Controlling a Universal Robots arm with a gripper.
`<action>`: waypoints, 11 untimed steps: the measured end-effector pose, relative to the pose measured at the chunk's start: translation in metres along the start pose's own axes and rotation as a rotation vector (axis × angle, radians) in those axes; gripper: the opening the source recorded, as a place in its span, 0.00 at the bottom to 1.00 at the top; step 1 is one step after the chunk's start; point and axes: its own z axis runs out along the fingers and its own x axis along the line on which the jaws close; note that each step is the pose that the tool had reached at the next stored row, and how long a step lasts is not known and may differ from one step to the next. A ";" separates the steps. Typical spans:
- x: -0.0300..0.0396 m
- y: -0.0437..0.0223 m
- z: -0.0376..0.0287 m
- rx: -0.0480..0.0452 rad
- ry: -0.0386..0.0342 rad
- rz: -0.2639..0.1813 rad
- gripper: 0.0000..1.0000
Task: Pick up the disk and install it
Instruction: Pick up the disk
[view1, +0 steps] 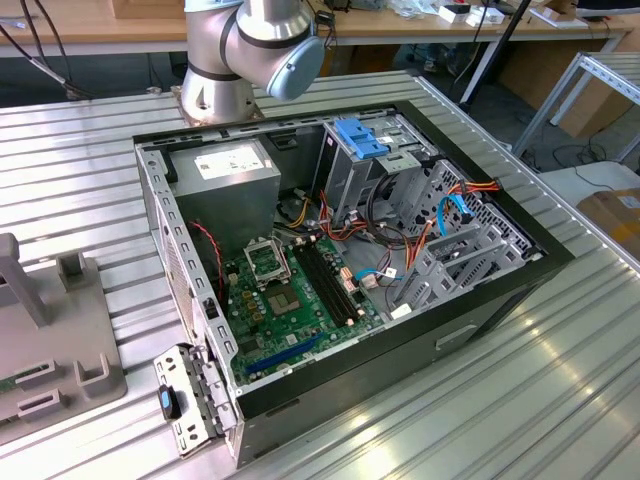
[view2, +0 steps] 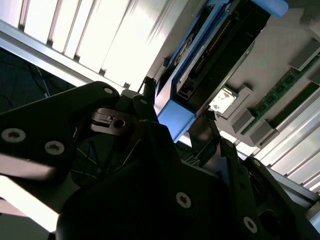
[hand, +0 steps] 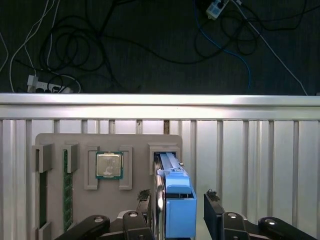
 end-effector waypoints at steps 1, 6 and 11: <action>0.0000 0.0000 0.0000 0.0000 0.0000 0.000 0.54; 0.0000 0.0000 0.0003 -0.0001 0.0000 0.000 0.36; 0.0000 0.0000 0.0006 0.0000 0.0000 0.000 0.36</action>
